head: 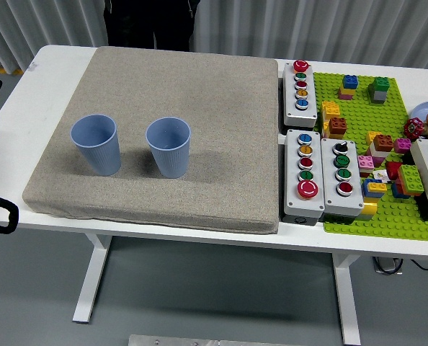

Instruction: Pick cup pour cup place

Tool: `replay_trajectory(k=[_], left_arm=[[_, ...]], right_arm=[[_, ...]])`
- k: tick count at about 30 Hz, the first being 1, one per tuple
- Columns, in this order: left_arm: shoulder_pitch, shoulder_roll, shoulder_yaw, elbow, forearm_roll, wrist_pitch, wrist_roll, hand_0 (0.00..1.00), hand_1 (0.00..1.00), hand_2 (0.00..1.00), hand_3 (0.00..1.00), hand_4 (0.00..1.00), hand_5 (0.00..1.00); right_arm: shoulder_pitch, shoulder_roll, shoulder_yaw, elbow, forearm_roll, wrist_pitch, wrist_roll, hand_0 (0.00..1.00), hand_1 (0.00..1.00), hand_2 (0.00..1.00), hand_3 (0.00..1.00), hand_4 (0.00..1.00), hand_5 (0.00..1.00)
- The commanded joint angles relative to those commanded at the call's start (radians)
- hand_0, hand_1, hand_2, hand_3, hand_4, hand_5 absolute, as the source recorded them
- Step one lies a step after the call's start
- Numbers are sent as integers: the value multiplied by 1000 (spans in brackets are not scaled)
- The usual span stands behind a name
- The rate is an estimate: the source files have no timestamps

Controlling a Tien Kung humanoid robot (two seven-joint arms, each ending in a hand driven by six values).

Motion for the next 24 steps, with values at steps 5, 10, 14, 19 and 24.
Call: replay_trajectory(k=[5,10,14,19,24], left_arm=[[3,1,-4,-5,2,0,1,903,879,932,929,755,998],[4,1,-9,-9,5,2,3,903,879,932,929,755,998],[0,1,-7,-10,7,2,4,903,879,932,930,755,998],[0,1,-8,-13,8,2,4,903,879,931,930,755,998],[0,2,-8,-16,10,3,4,903,879,932,931,754,998]], right_arm=[[3,3,7,-1,-12,-2,0,706,633,572,573,2,81],[7,3,6,-1,-11,-3,1,706,633,572,573,2,81],[9,4,5,-1,-11,-4,-1,705,633,573,574,2,121],[10,4,4,-2,-9,-4,-1,705,634,574,575,2,143],[10,4,3,-2,-7,-5,0,706,634,575,574,2,145]])
